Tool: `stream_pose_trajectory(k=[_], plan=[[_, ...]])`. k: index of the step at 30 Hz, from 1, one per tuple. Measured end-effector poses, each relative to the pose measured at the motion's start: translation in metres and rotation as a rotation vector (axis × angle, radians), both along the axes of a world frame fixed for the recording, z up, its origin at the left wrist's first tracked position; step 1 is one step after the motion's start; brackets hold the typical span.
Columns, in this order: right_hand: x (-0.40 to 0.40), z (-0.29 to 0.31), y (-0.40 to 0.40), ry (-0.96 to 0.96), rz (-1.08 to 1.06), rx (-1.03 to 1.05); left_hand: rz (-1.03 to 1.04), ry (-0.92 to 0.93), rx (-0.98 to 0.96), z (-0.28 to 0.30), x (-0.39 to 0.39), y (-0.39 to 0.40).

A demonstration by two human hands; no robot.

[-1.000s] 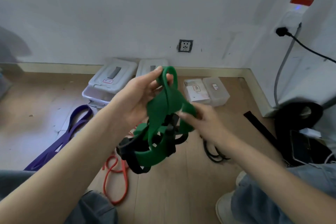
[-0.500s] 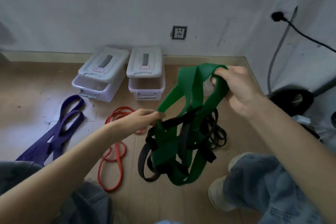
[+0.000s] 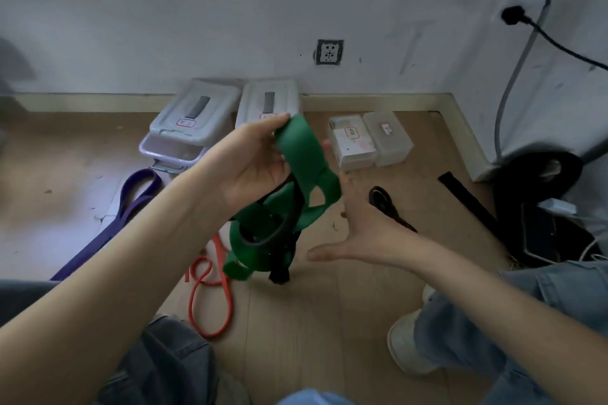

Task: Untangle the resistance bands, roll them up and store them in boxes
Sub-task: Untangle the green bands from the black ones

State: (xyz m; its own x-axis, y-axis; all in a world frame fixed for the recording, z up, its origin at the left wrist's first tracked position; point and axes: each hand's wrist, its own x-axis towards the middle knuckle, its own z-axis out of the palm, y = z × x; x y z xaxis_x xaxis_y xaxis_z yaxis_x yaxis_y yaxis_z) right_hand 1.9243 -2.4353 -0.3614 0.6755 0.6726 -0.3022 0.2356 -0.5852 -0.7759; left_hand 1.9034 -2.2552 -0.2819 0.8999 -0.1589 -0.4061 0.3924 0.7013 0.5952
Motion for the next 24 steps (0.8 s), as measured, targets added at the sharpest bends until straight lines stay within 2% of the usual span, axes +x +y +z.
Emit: stream_pose_trajectory(k=[4, 7, 9, 11, 13, 14, 18, 20, 22, 24], plan=[[-0.010, 0.003, 0.019, -0.377, -0.154, 0.167, 0.066, -0.127, -0.031, 0.023, -0.004, -0.001], [-0.019, -0.002, 0.021, -0.592, -0.047, 0.029, 0.143, -0.182, -0.123, 0.035, -0.005, 0.000], [-0.020, -0.007, 0.020, -0.534, -0.016, -0.043, 0.125, -0.204, -0.154, 0.036, -0.007, 0.000], [-0.013, -0.002, 0.019, -0.382, -0.129, 0.123, 0.142, -0.178, -0.096, 0.031, -0.007, 0.003], [0.001, 0.009, 0.016, -0.143, -0.290, 0.320, 0.197, -0.101, -0.020, 0.023, -0.007, 0.008], [0.007, 0.014, 0.012, -0.021, -0.299, 0.357, 0.219, -0.056, -0.009, 0.018, -0.007, 0.009], [0.004, 0.021, 0.003, 0.332, 0.098, 0.205, 0.138, -0.009, -0.050, 0.007, -0.012, -0.004], [-0.006, 0.017, 0.010, 0.264, 0.100, 0.161, 0.139, -0.021, -0.075, 0.006, -0.011, -0.010], [-0.011, 0.017, 0.019, 0.089, -0.044, 0.219, 0.167, -0.025, -0.085, 0.005, -0.007, -0.010], [-0.007, 0.024, 0.022, 0.051, -0.171, 0.301, 0.117, -0.074, 0.054, -0.001, -0.004, -0.004]])
